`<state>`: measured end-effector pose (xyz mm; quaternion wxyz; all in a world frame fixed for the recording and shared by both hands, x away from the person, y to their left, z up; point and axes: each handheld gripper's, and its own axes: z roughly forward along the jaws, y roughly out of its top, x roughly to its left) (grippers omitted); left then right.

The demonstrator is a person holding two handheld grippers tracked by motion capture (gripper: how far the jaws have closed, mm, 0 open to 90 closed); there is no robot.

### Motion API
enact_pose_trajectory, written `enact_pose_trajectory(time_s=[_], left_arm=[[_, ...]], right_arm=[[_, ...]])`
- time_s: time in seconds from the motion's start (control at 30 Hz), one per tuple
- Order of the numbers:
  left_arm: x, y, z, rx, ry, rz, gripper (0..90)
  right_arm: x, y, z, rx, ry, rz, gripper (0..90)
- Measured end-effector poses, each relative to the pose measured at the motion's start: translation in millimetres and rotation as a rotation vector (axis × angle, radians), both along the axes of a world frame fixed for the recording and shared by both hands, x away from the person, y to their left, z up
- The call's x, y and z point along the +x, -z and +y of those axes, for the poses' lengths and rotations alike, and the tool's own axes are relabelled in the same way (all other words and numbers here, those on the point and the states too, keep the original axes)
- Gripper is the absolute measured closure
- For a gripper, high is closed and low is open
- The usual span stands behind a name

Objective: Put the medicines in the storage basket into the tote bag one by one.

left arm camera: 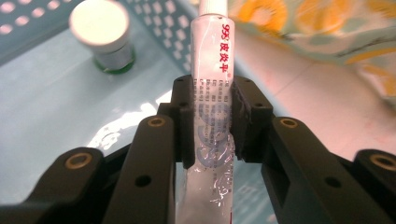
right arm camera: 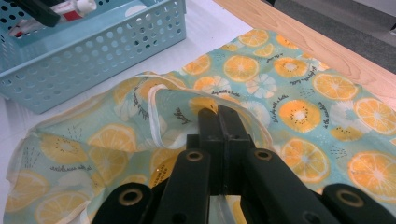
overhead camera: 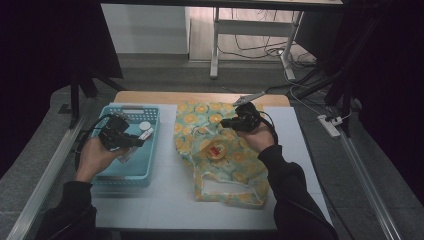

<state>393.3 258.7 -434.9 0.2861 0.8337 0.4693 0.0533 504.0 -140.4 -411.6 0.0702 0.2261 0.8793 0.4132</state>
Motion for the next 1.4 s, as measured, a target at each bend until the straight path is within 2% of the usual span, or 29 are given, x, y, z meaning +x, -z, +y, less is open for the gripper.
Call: enact_pose_trajectory(time_s=[0.37,0.57,0.67,0.97,1.4], left_arm=[[-8.5,-24.3,-39.1,-0.020,0.111,-0.041,71.9],[-9.2,-30.9,-61.4,-0.038,0.170,-0.038,71.9],[-8.5,-32.7,-71.4,-0.066,0.193,-0.033,71.9],[-2.0,-33.1,-112.7,-0.082,0.269,-0.016,71.9],[13.7,-30.7,-172.8,-0.051,0.364,-0.010,71.8]], right_arm=[[0.4,-0.6,-0.9,0.001,0.003,-0.001,89.9],[1.7,0.3,-2.8,0.004,0.010,0.001,89.9],[2.1,0.8,-2.6,0.001,0.011,0.002,89.9],[2.7,1.8,-0.1,0.000,0.010,0.003,89.9],[3.1,1.2,-0.7,-0.001,0.008,0.000,89.9]])
